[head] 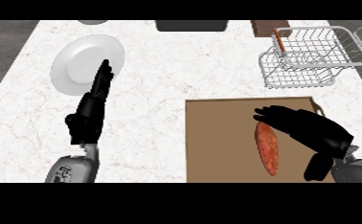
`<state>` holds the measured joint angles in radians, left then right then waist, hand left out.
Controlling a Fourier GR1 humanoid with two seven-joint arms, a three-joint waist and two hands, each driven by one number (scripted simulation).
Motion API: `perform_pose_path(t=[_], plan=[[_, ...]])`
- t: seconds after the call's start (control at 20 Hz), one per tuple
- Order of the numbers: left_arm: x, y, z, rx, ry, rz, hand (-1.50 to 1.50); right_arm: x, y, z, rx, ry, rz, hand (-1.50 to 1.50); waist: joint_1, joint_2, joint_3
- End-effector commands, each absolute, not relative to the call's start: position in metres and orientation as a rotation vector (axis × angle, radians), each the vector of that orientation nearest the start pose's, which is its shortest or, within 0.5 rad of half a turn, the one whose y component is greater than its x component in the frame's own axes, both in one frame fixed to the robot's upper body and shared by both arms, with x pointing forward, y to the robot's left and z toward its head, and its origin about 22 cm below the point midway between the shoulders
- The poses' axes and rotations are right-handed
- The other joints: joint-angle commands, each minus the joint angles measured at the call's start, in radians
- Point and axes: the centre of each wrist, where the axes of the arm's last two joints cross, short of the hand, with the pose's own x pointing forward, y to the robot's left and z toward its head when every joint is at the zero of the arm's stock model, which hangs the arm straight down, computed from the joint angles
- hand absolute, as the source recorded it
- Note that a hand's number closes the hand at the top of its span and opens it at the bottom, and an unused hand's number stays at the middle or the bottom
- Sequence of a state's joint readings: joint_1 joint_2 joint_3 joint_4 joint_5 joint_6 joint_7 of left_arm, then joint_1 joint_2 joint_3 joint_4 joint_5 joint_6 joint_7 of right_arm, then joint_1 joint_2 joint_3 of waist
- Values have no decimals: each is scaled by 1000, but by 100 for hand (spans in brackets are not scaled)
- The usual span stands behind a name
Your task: Pick the sweet potato from the tray and place it in the tiered basket
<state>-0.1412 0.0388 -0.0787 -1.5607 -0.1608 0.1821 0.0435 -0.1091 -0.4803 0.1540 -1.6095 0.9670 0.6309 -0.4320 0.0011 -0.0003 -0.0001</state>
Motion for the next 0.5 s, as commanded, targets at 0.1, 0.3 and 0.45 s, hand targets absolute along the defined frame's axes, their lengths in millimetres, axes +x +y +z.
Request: perform_pose_path(t=[0.1, 0.3, 0.45], plan=[[264, 191, 41, 173, -1669, -111, 0, 264, -291, 41, -223, -1256, 1733, -150, 1, 0, 0], [257, 204, 29, 205, -1670, -99, 0, 267, -287, 39, -228, -1266, 1730, -150, 1, 0, 0], [276, 202, 29, 207, -1665, -100, 0, 272, -282, 43, -209, -1255, 1696, -150, -1, 0, 0]])
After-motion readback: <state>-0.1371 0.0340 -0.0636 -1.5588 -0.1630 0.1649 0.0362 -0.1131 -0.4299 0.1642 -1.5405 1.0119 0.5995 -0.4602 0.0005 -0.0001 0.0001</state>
